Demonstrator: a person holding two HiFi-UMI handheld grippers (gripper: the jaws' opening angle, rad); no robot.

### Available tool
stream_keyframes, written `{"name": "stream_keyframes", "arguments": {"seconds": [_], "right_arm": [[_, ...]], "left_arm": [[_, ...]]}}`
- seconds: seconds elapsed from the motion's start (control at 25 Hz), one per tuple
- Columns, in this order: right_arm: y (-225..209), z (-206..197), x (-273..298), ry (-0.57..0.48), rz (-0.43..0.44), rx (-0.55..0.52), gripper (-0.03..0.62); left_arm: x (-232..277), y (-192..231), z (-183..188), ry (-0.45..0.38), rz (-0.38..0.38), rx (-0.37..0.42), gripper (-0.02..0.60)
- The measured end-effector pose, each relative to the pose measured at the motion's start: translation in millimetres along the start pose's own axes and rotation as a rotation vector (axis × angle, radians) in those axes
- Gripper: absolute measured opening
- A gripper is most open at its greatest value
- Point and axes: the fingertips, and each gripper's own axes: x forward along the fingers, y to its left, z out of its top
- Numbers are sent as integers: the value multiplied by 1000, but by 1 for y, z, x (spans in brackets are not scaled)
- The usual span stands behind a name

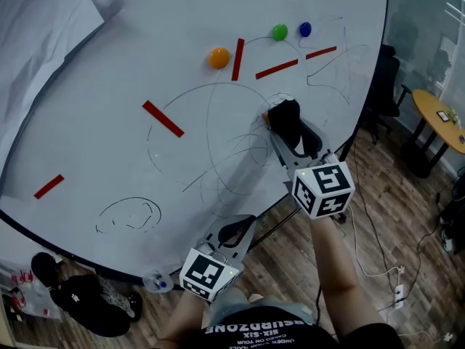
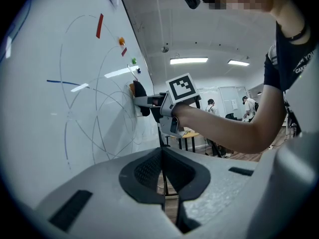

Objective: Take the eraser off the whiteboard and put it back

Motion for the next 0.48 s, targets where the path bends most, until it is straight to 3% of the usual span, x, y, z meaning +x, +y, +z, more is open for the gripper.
{"name": "stream_keyframes", "arguments": {"seconds": [0.48], "right_arm": [[-2,19,-25,-48,-13,0,235]], "left_arm": [[2,-11,1,-4,-25,4,8]]}}
